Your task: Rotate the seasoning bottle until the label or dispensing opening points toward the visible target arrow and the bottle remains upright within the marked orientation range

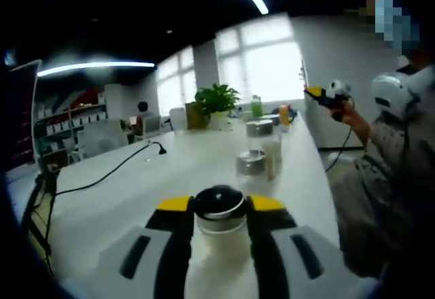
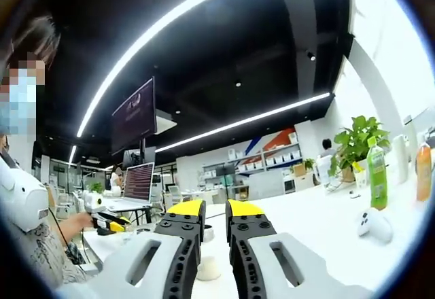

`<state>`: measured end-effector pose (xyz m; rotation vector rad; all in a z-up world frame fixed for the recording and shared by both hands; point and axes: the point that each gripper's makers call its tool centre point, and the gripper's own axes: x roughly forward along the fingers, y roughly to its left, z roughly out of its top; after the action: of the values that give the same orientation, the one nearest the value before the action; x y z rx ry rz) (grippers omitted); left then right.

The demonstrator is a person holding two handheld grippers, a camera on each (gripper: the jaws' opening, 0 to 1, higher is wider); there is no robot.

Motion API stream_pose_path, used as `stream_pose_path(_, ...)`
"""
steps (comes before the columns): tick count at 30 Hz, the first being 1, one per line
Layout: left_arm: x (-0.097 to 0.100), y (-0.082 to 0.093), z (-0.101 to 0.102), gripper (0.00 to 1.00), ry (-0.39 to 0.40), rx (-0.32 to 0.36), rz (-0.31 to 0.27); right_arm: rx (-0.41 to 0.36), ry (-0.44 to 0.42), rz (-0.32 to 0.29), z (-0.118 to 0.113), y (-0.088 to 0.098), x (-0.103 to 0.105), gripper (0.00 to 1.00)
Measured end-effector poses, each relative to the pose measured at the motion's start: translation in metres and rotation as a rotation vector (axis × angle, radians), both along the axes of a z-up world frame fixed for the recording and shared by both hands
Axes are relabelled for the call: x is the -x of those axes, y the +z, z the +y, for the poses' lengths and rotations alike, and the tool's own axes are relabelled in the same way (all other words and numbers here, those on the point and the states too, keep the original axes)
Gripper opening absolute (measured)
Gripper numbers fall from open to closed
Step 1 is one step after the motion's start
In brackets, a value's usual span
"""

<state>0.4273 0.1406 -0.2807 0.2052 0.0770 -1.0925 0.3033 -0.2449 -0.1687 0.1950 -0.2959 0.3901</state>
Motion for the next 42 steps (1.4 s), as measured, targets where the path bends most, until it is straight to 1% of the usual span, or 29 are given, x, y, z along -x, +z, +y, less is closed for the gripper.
stream_pose_path(1, 0.001, 0.0, -0.001, 0.32, -0.013, -0.007, -0.008, 0.004, 0.002, 0.002, 0.002, 0.0, 0.0, 0.1)
stream_pose_path(3, 0.001, 0.0, 0.0, 0.32, -0.02, -0.005, -0.005, 0.017, 0.006, 0.003, 0.005, 0.001, 0.0, 0.1)
stream_pose_path(4, 0.002, 0.0, 0.0, 0.32, -0.028, -0.01, -0.02, 0.019, 0.007, 0.002, 0.005, 0.001, 0.0, 0.1)
stream_pose_path(7, 0.002, -0.001, 0.0, 0.32, -0.031, -0.024, -0.037, 0.028, 0.018, 0.005, 0.006, 0.001, -0.002, 0.11)
stream_pose_path(9, 0.001, -0.001, 0.0, 0.32, -0.041, -0.021, -0.027, 0.029, 0.031, 0.014, 0.006, -0.002, -0.004, 0.11)
stream_pose_path(11, -0.001, -0.001, 0.0, 0.33, -0.041, -0.019, -0.014, 0.011, 0.045, 0.014, 0.004, -0.002, -0.005, 0.11)
stream_pose_path(12, 0.0, -0.003, 0.001, 0.33, -0.042, -0.019, 0.007, 0.006, 0.052, 0.008, 0.004, -0.002, -0.004, 0.12)
stream_pose_path(13, -0.002, -0.004, 0.004, 0.36, -0.03, -0.024, 0.007, 0.002, 0.057, 0.004, 0.005, -0.001, -0.004, 0.12)
stream_pose_path(14, -0.004, 0.0, 0.006, 0.42, -0.009, -0.01, -0.024, 0.001, 0.06, 0.002, 0.005, -0.001, -0.004, 0.13)
stream_pose_path(15, -0.001, 0.002, 0.007, 0.47, -0.008, 0.014, -0.016, 0.003, 0.062, 0.0, 0.006, -0.001, -0.005, 0.13)
stream_pose_path(16, 0.0, 0.006, 0.007, 0.5, -0.001, 0.053, -0.003, 0.004, 0.064, 0.0, 0.007, -0.001, -0.005, 0.13)
stream_pose_path(17, 0.0, 0.01, 0.008, 0.5, 0.011, 0.077, 0.001, 0.005, 0.065, 0.001, 0.007, -0.002, -0.006, 0.13)
stream_pose_path(18, 0.002, 0.01, 0.009, 0.49, 0.015, 0.08, -0.002, 0.004, 0.067, 0.002, 0.008, -0.003, -0.007, 0.13)
stream_pose_path(19, 0.003, 0.011, 0.01, 0.49, 0.028, 0.083, -0.004, 0.001, 0.068, 0.003, 0.008, -0.004, -0.008, 0.13)
stream_pose_path(20, 0.0, 0.012, 0.012, 0.49, 0.064, 0.082, -0.005, -0.003, 0.069, 0.004, 0.008, -0.005, -0.009, 0.13)
stream_pose_path(21, 0.0, 0.012, 0.013, 0.49, 0.085, 0.075, -0.023, -0.007, 0.066, 0.005, 0.007, -0.005, -0.009, 0.13)
stream_pose_path(24, 0.004, 0.015, 0.013, 0.48, 0.115, 0.08, -0.039, -0.024, 0.049, 0.001, 0.003, -0.005, -0.01, 0.13)
stream_pose_path(25, 0.007, 0.02, 0.013, 0.48, 0.13, 0.107, -0.035, -0.031, 0.046, -0.002, 0.002, -0.005, -0.01, 0.13)
stream_pose_path(29, 0.021, 0.035, 0.012, 0.48, 0.147, 0.17, -0.054, -0.051, 0.03, -0.017, -0.005, 0.0, -0.009, 0.13)
stream_pose_path(30, 0.022, 0.039, 0.012, 0.47, 0.161, 0.193, -0.05, -0.057, 0.025, -0.02, -0.007, 0.002, -0.009, 0.13)
stream_pose_path(31, 0.021, 0.041, 0.013, 0.47, 0.182, 0.217, -0.02, -0.063, 0.021, -0.022, -0.009, 0.003, -0.009, 0.13)
stream_pose_path(32, 0.021, 0.044, 0.013, 0.47, 0.195, 0.228, -0.013, -0.07, 0.016, -0.018, -0.011, 0.003, -0.009, 0.13)
stream_pose_path(33, 0.02, 0.048, 0.013, 0.47, 0.21, 0.244, -0.017, -0.076, 0.01, -0.009, -0.013, 0.002, -0.011, 0.13)
stream_pose_path(37, 0.013, 0.056, 0.019, 0.46, 0.319, 0.307, 0.013, -0.093, 0.011, 0.01, -0.017, -0.004, -0.016, 0.13)
stream_pose_path(39, 0.012, 0.052, 0.02, 0.46, 0.334, 0.301, 0.027, -0.093, 0.013, 0.011, -0.016, -0.004, -0.016, 0.13)
stream_pose_path(40, 0.011, 0.05, 0.024, 0.46, 0.365, 0.303, 0.034, -0.089, 0.012, 0.009, -0.016, -0.003, -0.016, 0.13)
stream_pose_path(42, 0.006, 0.047, 0.035, 0.47, 0.439, 0.288, 0.018, -0.079, 0.013, 0.01, -0.016, -0.003, -0.018, 0.13)
